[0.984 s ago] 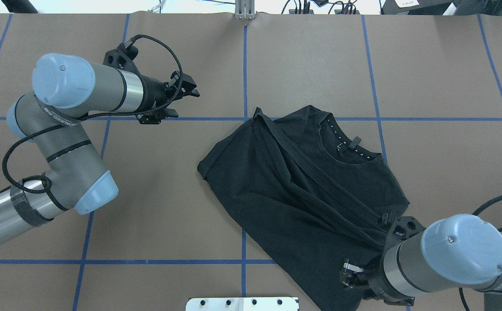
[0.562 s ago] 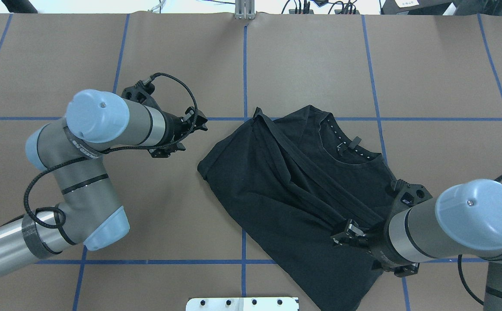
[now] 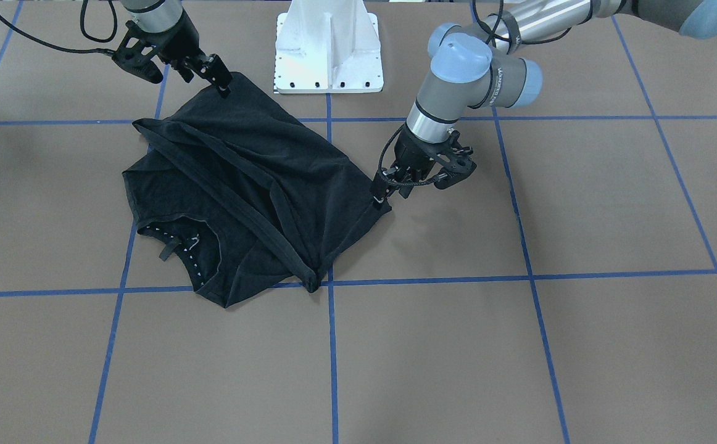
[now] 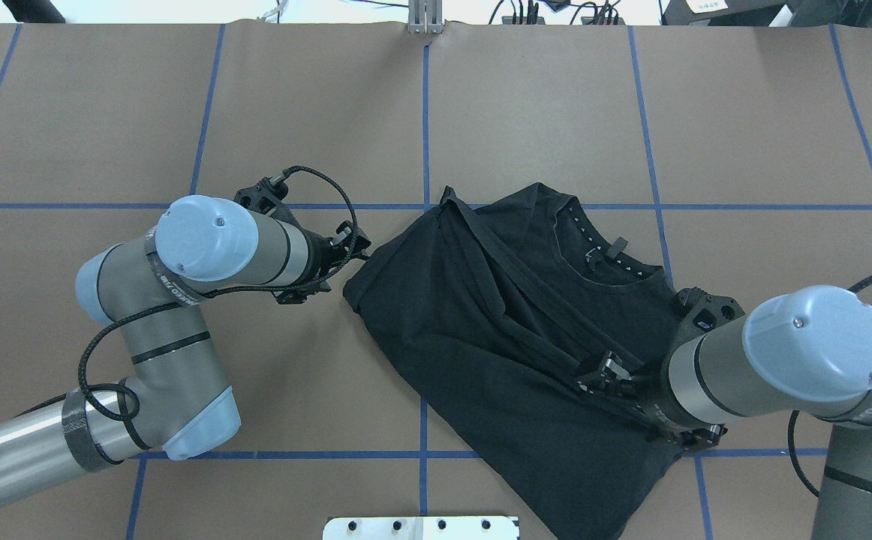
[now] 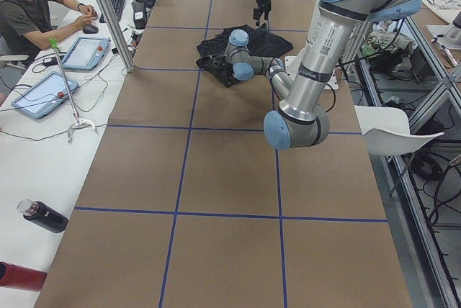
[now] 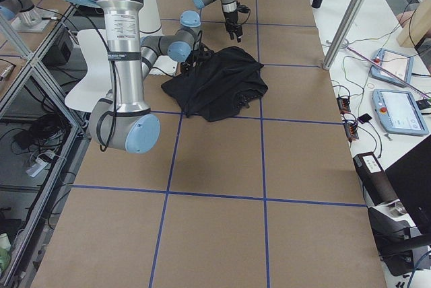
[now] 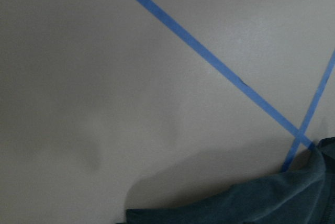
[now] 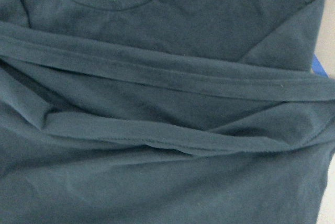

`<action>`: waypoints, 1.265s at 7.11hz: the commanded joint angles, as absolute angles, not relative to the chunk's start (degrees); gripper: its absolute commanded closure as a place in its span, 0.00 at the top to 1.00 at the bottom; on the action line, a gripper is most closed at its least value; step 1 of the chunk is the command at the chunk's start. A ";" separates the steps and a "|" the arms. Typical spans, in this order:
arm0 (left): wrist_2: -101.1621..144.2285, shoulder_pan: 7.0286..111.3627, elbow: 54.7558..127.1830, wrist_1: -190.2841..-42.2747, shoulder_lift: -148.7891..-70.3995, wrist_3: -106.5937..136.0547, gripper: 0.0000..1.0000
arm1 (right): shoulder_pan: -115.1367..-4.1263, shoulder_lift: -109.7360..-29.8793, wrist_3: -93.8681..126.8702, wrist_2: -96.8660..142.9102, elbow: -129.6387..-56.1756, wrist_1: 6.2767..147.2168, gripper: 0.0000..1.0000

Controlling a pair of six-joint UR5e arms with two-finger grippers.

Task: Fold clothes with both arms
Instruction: 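Drag the shirt's side with the right gripper, rotating it, while the left gripper withdraws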

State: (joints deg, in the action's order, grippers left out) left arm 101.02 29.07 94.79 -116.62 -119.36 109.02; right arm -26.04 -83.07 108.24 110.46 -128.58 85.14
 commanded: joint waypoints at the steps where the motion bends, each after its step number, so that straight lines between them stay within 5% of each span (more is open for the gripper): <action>1: 100.03 27.17 93.00 -118.20 -119.44 109.07 0.75 | -31.10 -80.77 108.02 110.66 -125.35 84.99 1.00; 5: 99.84 26.98 90.80 -120.49 -119.62 108.99 0.63 | -31.29 -80.86 108.02 110.74 -125.07 84.99 1.00; 6: 99.76 26.98 90.70 -121.02 -119.79 109.07 0.42 | -31.29 -80.86 108.02 110.74 -124.98 84.99 1.00; 7: 99.84 26.98 90.70 -121.11 -119.79 108.90 0.02 | -31.29 -80.86 108.02 110.83 -124.89 84.99 1.00; 9: 99.84 27.07 91.05 -121.11 -119.97 108.46 0.00 | -31.20 -80.86 108.02 110.66 -124.11 84.99 1.00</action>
